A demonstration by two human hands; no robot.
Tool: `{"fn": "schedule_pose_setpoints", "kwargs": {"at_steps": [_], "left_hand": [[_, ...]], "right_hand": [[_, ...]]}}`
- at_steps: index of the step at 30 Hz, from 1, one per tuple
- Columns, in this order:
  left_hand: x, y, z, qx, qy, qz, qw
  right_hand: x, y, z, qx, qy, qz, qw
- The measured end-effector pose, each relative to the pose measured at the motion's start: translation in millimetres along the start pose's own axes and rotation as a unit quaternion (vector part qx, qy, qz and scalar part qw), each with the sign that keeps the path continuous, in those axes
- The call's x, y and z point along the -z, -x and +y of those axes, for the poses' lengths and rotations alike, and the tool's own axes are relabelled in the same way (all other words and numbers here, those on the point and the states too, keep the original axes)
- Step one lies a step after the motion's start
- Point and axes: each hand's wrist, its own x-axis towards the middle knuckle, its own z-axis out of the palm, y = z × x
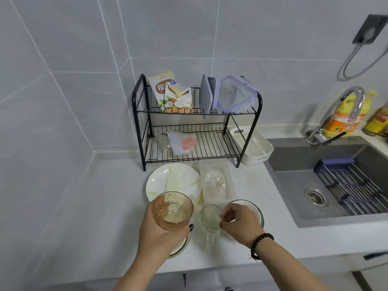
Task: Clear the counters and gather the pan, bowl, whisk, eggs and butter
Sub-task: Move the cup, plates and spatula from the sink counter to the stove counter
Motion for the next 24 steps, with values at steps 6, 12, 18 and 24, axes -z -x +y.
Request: {"fn": "schedule_pose_setpoints", "kwargs": {"at_steps": [6,12,18,24], "left_hand": [[6,7,-7,0.009,0.007,-0.021,1.0],[6,6,-7,0.004,0.008,-0.029,1.0],[-1,2,-11,0.004,-0.01,-0.023,1.0],[-9,2,-14,0.002,-0.008,-0.04,0.999]], "right_hand": [[-6,6,0,-0.059,-0.008,-0.007,0.998],[-4,13,0,-0.029,-0.055,0.066,0.996],[-8,41,14,-0.066,-0.13,0.121,0.982],[-39,52,25,-0.13,-0.216,0.076,0.965]]}}
